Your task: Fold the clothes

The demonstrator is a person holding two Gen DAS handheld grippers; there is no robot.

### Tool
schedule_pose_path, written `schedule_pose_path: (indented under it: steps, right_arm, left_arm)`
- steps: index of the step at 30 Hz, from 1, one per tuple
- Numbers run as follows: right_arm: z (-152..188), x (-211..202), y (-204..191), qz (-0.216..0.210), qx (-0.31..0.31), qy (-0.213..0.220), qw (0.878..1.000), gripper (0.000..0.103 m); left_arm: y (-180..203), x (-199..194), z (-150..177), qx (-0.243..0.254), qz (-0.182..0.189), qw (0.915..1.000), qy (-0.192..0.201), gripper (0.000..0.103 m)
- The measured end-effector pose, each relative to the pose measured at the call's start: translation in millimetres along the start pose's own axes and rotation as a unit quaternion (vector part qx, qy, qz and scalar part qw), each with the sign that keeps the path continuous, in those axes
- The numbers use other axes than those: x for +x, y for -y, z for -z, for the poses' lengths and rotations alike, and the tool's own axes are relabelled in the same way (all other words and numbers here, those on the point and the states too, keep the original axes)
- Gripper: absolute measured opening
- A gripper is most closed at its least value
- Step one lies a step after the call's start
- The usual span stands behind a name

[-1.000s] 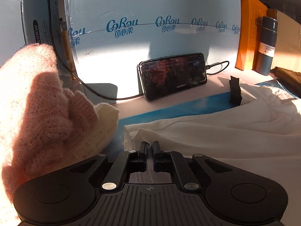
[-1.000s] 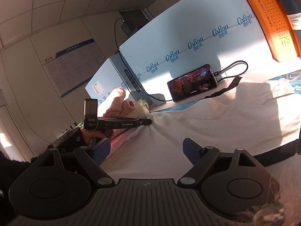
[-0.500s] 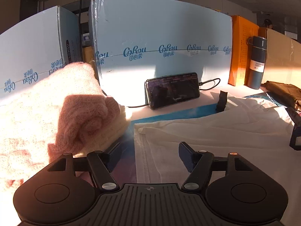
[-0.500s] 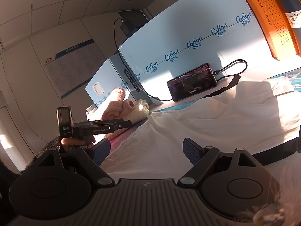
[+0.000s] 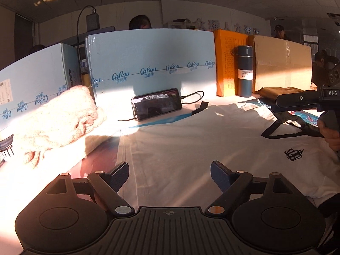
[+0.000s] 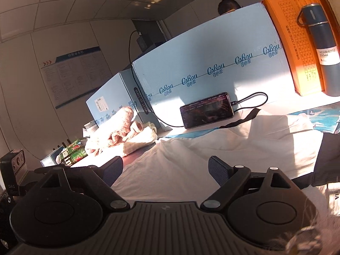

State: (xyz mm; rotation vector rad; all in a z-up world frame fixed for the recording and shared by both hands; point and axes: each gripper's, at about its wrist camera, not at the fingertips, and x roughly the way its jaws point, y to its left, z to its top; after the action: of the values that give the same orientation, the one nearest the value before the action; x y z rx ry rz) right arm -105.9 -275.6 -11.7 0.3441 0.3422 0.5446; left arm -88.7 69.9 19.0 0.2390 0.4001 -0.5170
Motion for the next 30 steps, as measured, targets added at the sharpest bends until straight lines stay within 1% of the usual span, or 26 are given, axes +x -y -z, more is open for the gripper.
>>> schedule_pose_path:
  steps: [1,2,3,5,7,8,10,15,18,22,27,30]
  right_arm:
    - [2.1,-7.1,-4.1,0.005,-0.010,0.000,1.000,0.094]
    - [4.2,-14.3,-8.3,0.010,-0.019,0.000,1.000,0.096]
    - [7.2,-21.3,-12.0,0.017,-0.029,-0.002,0.999,0.100]
    - [14.7,-34.7,-18.3,0.038,-0.050,-0.007,0.998,0.102]
    - [22.7,-47.2,-23.1,0.060,-0.069,-0.012,0.996,0.103]
    - [26.6,-53.2,-24.6,0.070,-0.077,-0.014,0.994,0.103]
    - [34.6,-65.3,-26.8,0.087,-0.092,-0.017,0.992,0.103]
    - [55.6,-94.5,-28.5,0.112,-0.131,-0.027,0.985,0.103]
    - [67.7,-108.5,-29.8,0.111,-0.152,-0.042,0.981,0.103]
    - [81.4,-122.9,-33.4,0.102,-0.181,-0.064,0.976,0.103]
    - [99.2,-135.5,-37.2,0.081,-0.201,-0.098,0.971,0.103]
    - [106.1,-136.9,-41.7,0.084,-0.208,-0.099,0.969,0.103]
  left_arm:
    - [9.1,-6.1,0.3,0.017,0.006,0.9998,0.005,0.093]
    - [21.1,-10.3,1.4,0.044,0.004,0.9990,0.007,0.096]
    - [33.0,-14.5,2.7,0.072,0.003,0.9974,0.008,0.096]
    - [54.3,-20.9,7.8,0.129,0.014,0.9914,0.011,0.096]
    - [72.3,-25.9,13.8,0.172,0.036,0.9845,0.008,0.096]
    - [81.0,-28.5,16.7,0.191,0.047,0.9804,0.007,0.096]
    - [93.6,-34.6,20.5,0.210,0.064,0.9755,0.008,0.096]
    - [109.3,-48.1,21.0,0.204,0.097,0.9736,0.031,0.096]
    - [118.3,-51.2,19.4,0.195,0.115,0.9726,0.054,0.096]
    - [129.0,-45.9,15.7,0.173,0.133,0.9726,0.081,0.096]
    - [125.0,-30.2,22.3,0.150,0.130,0.9784,0.057,0.097]
    - [122.7,-20.8,26.2,0.137,0.128,0.9814,0.043,0.097]
